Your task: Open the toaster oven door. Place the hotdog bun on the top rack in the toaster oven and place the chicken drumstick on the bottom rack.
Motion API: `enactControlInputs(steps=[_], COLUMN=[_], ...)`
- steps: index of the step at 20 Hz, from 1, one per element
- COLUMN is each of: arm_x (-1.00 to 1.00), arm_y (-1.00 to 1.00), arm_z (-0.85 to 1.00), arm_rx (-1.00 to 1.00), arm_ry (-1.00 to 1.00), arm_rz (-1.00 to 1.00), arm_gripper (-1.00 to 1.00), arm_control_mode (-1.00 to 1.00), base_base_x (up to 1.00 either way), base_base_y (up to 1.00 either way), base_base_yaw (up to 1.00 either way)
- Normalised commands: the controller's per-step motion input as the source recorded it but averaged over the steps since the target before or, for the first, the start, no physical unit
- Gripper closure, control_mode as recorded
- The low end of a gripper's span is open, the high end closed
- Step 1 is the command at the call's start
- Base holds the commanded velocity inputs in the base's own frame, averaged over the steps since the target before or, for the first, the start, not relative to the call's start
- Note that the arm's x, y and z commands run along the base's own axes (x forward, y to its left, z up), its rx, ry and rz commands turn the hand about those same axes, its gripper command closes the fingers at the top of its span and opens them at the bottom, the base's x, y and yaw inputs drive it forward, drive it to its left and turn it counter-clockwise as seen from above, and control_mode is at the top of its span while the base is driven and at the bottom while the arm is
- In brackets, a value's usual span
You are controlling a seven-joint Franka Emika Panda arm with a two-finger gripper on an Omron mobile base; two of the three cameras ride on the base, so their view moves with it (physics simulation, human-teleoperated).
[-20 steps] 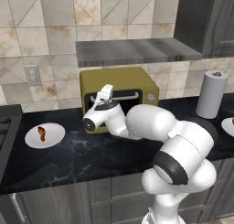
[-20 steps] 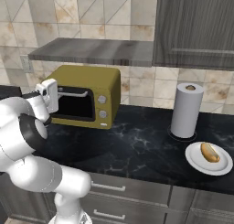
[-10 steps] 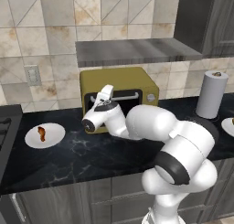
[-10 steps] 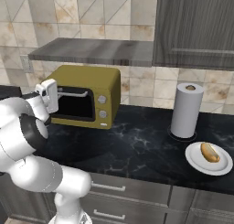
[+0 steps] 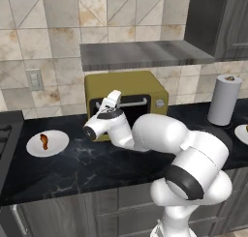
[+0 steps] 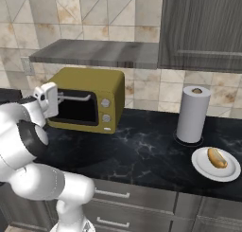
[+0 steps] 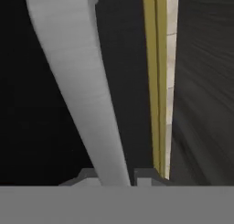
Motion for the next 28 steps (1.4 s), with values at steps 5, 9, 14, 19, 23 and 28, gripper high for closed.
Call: enactControlInputs(steps=[5, 9, 14, 19, 23, 28], arm_x=[-0.28, -0.14, -0.26, -0.33, -0.29, -0.30], arm_y=[0.10, 0.10, 0.08, 0.06, 0.04, 0.00], arm_z=[0.00, 0.00, -0.01, -0.09, -0.02, -0.03], arm_rx=[0.05, 0.04, 0.05, 0.04, 0.02, 0.03], arm_ry=[-0.04, -0.10, -0.07, -0.02, 0.00, 0.00], arm_rz=[-0.08, -0.08, -0.07, -0.07, -0.07, -0.06], arm_gripper=[1.00, 1.00, 1.00, 1.00, 1.00, 1.00], arm_control_mode=[-1.00, -1.00, -1.00, -1.00, -1.00, -1.00], base_base_x=[0.00, 0.00, 0.00, 0.00, 0.00, 0.00], base_base_y=[0.00, 0.00, 0.00, 0.00, 0.00, 0.00], base_base_yaw=[0.00, 0.00, 0.00, 0.00, 0.00, 0.00])
